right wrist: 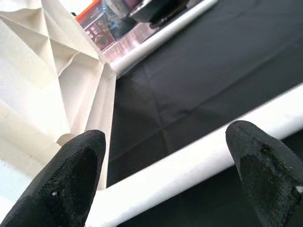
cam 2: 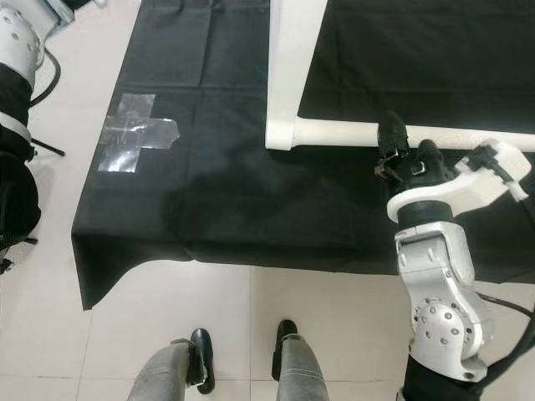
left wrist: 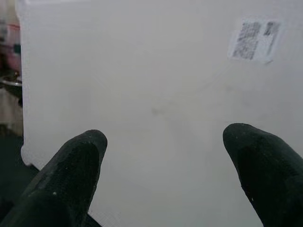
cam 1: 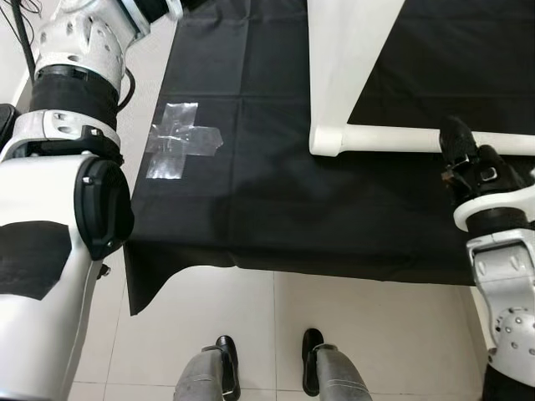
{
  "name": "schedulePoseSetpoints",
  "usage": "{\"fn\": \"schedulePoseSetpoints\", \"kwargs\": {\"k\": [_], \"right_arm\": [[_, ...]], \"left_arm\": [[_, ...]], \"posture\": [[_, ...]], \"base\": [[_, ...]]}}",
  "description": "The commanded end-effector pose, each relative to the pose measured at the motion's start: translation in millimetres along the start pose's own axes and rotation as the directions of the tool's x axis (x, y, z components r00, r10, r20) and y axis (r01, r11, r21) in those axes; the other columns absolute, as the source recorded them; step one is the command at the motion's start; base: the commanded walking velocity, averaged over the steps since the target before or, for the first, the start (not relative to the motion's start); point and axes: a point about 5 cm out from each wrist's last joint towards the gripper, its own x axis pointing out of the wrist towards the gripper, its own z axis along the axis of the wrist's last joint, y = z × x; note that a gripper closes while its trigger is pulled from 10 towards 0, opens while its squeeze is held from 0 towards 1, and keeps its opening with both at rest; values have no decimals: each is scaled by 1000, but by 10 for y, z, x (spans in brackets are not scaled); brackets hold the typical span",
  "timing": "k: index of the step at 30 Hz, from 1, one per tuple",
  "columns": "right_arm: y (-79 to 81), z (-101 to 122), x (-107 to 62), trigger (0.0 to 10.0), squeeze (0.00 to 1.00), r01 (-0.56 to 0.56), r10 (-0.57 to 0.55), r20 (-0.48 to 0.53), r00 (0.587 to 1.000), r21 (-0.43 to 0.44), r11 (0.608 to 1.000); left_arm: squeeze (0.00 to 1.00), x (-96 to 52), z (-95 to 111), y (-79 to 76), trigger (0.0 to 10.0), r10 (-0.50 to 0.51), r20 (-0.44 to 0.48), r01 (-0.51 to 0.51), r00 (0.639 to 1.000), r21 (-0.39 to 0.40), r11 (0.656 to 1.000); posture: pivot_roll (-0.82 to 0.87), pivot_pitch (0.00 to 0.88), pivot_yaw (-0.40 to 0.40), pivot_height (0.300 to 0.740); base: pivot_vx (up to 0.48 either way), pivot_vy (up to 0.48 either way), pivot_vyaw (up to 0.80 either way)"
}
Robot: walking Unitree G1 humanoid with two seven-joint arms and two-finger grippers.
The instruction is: Building children table
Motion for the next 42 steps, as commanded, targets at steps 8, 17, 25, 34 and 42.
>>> {"fn": "schedulePoseSetpoints", "kwargs": {"k": [8, 17, 25, 34, 42], "right_arm": [[149, -249, 177, 10000, 0, -123, 116, -57, 992, -157, 980], [259, -621, 181, 10000, 0, -235, 189, -168, 967, -316, 919], [11, -900, 115, 10000, 0, -222, 126, -229, 965, -460, 860], [-109, -1256, -71, 10000, 0, -225, 53, -330, 942, -510, 831], [-158, -1516, -302, 10000, 0, -265, 12, -425, 905, -543, 797]], "left_arm": [[0, -319, -290, -348, 10000, 47, 35, -50, 998, 111, 993], [0, -822, -878, -800, 10000, 246, -55, -241, 968, 82, 967], [0, -1350, -1355, -1134, 10000, 405, -218, -409, 888, 29, 912], [0, -1758, -1673, -1389, 10000, 457, -394, -498, 797, -2, 867], [0, -2242, -1913, -1528, 10000, 607, -516, -623, 604, 170, 764]], "posture": [[12, 242, 19, 740], [42, 220, 6, 740], [52, 198, -2, 740], [48, 189, -4, 740], [53, 204, -11, 740]], "base": [[0, 0, 0], [0, 0, 0], [0, -98, 0], [0, -213, 0], [0, 0, 0]]}}
